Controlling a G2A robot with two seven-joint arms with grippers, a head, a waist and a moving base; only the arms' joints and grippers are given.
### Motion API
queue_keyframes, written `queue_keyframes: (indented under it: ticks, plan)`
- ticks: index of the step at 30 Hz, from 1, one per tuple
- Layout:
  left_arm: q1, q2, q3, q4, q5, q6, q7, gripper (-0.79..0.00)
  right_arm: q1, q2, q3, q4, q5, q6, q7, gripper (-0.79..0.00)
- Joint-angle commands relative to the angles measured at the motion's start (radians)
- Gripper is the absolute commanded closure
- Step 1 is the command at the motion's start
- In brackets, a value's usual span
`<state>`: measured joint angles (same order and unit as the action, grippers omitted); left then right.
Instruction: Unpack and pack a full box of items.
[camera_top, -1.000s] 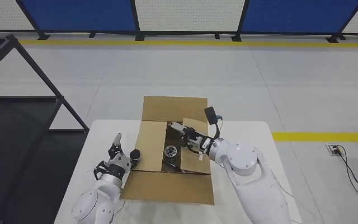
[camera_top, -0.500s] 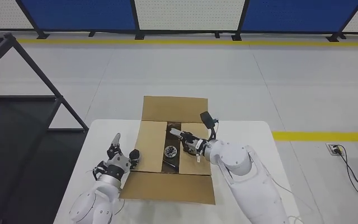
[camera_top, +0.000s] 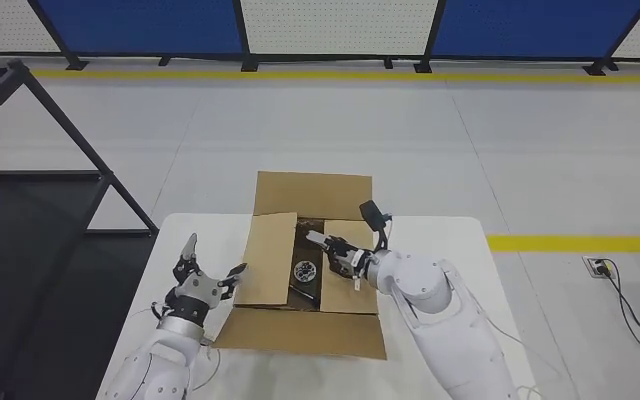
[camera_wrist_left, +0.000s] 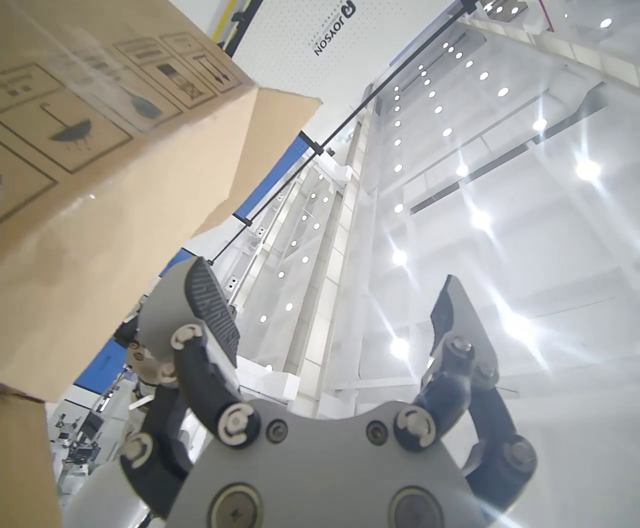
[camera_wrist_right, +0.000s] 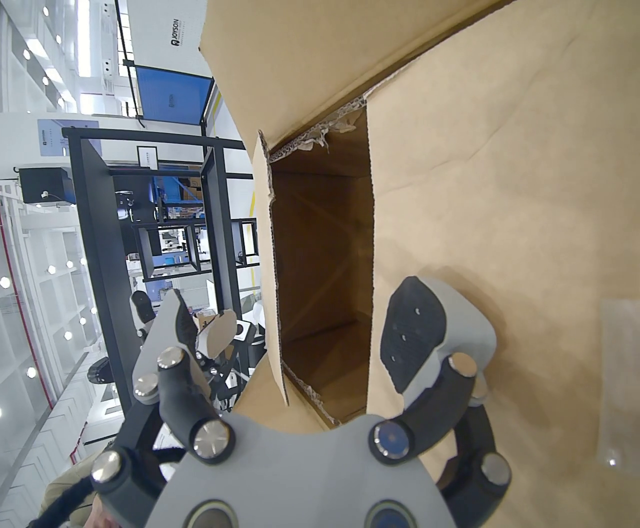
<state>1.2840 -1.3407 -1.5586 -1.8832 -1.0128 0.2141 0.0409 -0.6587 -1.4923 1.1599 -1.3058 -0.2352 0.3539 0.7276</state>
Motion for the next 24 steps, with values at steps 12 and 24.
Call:
queue_keyframes:
  ticks: [12,24]
  plan:
    - [0.12,-0.001,-0.18,-0.118,-0.335,-0.092,-0.247,-0.785,-0.049,0.02,0.043,-0.109,0.035,-0.09,0.052,-0.785]
    - [0.171,0.003,-0.265,-0.092,-0.421,-0.091,-0.315,-0.785,-0.262,0.087,0.272,-0.374,0.086,-0.269,0.272,-0.785]
